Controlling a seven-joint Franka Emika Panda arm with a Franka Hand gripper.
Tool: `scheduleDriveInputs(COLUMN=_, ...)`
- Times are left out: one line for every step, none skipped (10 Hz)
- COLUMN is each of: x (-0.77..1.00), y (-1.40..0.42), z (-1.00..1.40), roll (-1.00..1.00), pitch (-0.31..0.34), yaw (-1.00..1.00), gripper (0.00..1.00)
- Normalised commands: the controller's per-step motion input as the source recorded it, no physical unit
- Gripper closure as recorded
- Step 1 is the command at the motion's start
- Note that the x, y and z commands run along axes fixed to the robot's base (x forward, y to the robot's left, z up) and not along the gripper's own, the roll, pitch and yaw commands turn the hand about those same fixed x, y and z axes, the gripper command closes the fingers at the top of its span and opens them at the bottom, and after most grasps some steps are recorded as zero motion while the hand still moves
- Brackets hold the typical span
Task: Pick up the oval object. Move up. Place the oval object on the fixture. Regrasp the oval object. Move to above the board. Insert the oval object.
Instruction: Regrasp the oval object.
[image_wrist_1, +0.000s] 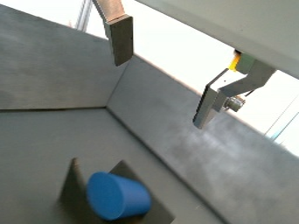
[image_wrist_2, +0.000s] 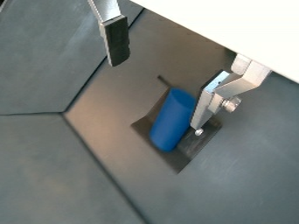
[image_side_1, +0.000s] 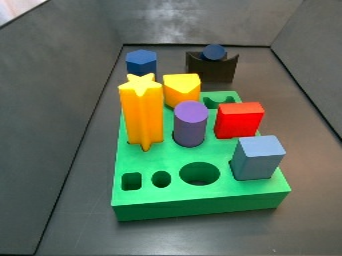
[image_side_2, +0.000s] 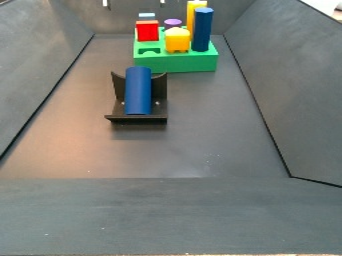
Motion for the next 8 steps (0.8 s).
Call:
scheduleDriveInputs(x=0.09, y=-0.04, z=-0.02, roll=1.00, pitch=0.137, yaw=0.08, gripper=0.00)
scheduleDriveInputs(x=0.10, y=-0.04, z=-0.02, roll=0.82, pitch=0.141, yaw=0.10, gripper=0.00)
scheduleDriveInputs(x=0.10, y=-0.04, z=-0.02, roll=0.69, pitch=0.139, yaw=0.11, gripper=0.00)
scheduleDriveInputs(x=0.09, y=-0.04, z=-0.02, roll=0.37, pitch=0.122, yaw=0.14, gripper=0.00)
scheduleDriveInputs(x=0.09, y=-0.03, z=-0.02, roll=0.26, pitch=0.114, yaw=0.15, gripper=0.00)
scheduleDriveInputs(x=0.03, y=0.08, z=-1.00, roll=0.23, pitch=0.091, yaw=0.12, gripper=0.00)
scheduleDriveInputs(x=0.03, y=0.08, z=-1.00, roll=0.22, pitch=0.075, yaw=0.12, gripper=0.00)
scheduleDriveInputs(x=0.04, y=0.07, z=-1.00, roll=0.19, pitch=0.036, yaw=0.14, gripper=0.00)
